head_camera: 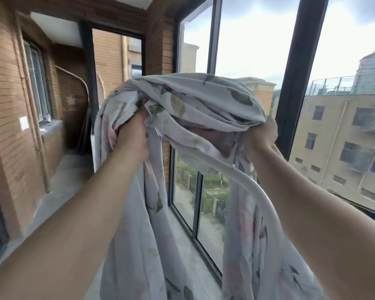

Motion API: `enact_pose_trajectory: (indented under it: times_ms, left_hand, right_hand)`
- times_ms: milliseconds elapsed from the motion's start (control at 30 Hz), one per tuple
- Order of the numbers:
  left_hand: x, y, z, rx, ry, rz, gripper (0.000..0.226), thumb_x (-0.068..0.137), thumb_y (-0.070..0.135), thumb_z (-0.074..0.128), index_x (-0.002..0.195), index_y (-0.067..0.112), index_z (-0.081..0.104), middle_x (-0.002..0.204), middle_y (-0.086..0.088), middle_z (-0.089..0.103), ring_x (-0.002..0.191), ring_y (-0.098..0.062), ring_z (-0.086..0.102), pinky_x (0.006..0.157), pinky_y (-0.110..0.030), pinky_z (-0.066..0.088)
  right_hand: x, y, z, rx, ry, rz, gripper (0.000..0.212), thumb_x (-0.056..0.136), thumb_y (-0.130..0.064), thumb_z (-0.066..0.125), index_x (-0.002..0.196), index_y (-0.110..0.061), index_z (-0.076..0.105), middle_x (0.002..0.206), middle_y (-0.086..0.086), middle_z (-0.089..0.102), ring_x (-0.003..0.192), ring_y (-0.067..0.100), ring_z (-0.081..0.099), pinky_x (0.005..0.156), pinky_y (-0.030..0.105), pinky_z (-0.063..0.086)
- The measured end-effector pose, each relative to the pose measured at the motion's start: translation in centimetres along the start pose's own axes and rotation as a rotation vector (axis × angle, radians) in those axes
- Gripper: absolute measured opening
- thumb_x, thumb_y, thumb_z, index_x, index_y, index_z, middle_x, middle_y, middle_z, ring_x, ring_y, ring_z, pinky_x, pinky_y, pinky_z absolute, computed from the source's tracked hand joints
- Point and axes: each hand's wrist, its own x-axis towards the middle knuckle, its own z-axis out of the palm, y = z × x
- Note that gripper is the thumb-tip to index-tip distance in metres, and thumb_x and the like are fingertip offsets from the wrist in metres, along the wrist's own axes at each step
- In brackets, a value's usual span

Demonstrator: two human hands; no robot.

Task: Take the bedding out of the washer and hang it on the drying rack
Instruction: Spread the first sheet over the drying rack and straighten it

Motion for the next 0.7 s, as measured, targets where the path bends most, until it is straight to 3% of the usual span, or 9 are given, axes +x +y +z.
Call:
enact_pose_trajectory:
  times_ms: [100,167,233,300,333,433,500,567,700]
  left_hand:
    - [0.9,-1.2,-0.8,-0.027,0.066,-0.044,0.064,0.075,0.059,0.062,0.135,0.035,0.058,0.137,0.007,0.061,0.126,-0.019,0.059,0.101,-0.049,0.050]
    - [-0.1,-2.2,-1.3,-0.059,0.063,-0.114,0.037,0.090,0.051,0.059,0.123,0.036,0.064,0.125,0.010,0.067,0.119,-0.015,0.059,0.085,-0.043,0.051]
    - [-0.9,-4.0,-1.8,-0.092,0.044,-0.204,0.017,0.097,0.044,0.057,0.106,0.035,0.069,0.109,0.012,0.071,0.106,-0.013,0.062,0.077,-0.037,0.048]
    - [-1.4,-6.0,-2.3,-0.111,0.026,-0.294,0.023,0.096,0.047,0.058,0.106,0.030,0.071,0.111,0.003,0.074,0.102,-0.019,0.066,0.074,-0.037,0.053]
    - [-1.7,-6.7,-2.4,-0.115,0.018,-0.325,0.029,0.096,0.049,0.059,0.108,0.026,0.072,0.116,-0.003,0.074,0.104,-0.023,0.068,0.075,-0.039,0.057]
    - [-2.3,-8.4,-1.9,-0.143,0.033,-0.375,0.039,0.095,0.053,0.060,0.101,0.017,0.074,0.105,-0.010,0.077,0.100,-0.029,0.071,0.091,-0.045,0.057]
    - [-2.7,-8.7,-1.5,-0.099,0.032,-0.373,0.040,0.094,0.055,0.060,0.094,0.017,0.073,0.085,-0.007,0.078,0.082,-0.023,0.073,0.083,-0.040,0.059]
    - [-2.8,-8.6,-1.3,-0.078,0.053,-0.366,0.039,0.093,0.055,0.061,0.092,0.018,0.073,0.078,-0.004,0.077,0.076,-0.021,0.072,0.077,-0.036,0.059]
    - [-2.7,-7.0,-0.6,-0.010,0.070,-0.328,0.044,0.087,0.055,0.066,0.114,0.021,0.073,0.107,-0.007,0.076,0.099,-0.028,0.072,0.092,-0.044,0.058]
  right_hand:
    - [-0.7,1.2,3.4,-0.029,-0.158,-0.044,0.020,0.095,-0.015,0.044,0.103,-0.011,0.063,0.102,0.009,0.068,0.092,0.030,0.064,0.080,0.037,0.053]
    - [-1.7,3.1,4.6,-0.083,-0.285,-0.055,0.012,0.094,-0.013,0.051,0.099,-0.015,0.061,0.091,0.002,0.064,0.079,0.022,0.060,0.064,0.020,0.045]
    - [-2.8,5.7,5.7,-0.153,-0.449,-0.039,0.010,0.093,-0.017,0.061,0.102,-0.012,0.062,0.086,0.000,0.057,0.074,0.018,0.053,0.058,0.021,0.040]
    - [-4.4,8.2,6.4,-0.253,-0.685,-0.010,0.030,0.097,-0.027,0.062,0.117,-0.005,0.061,0.091,0.001,0.057,0.075,0.017,0.052,0.063,0.025,0.041]
    - [-5.5,9.3,6.7,-0.304,-0.817,-0.003,0.036,0.101,-0.031,0.057,0.124,-0.004,0.059,0.095,0.005,0.059,0.074,0.017,0.053,0.059,0.025,0.041]
    - [-9.2,11.5,6.6,-0.482,-1.118,-0.075,0.044,0.103,-0.042,0.049,0.126,-0.007,0.062,0.112,0.008,0.068,0.085,0.021,0.062,0.050,0.027,0.039]
    - [-10.6,12.2,6.1,-0.603,-1.147,-0.160,0.043,0.101,-0.050,0.048,0.118,-0.014,0.064,0.093,0.002,0.067,0.075,0.019,0.060,0.054,0.026,0.043]
    - [-11.2,12.1,5.8,-0.602,-1.130,-0.157,0.037,0.100,-0.050,0.048,0.110,-0.016,0.061,0.079,-0.001,0.062,0.065,0.017,0.056,0.055,0.026,0.045]
    - [-11.6,9.8,5.4,-0.400,-0.993,-0.165,0.034,0.102,-0.039,0.051,0.099,-0.009,0.066,0.065,0.002,0.061,0.054,0.016,0.058,0.041,0.021,0.040]
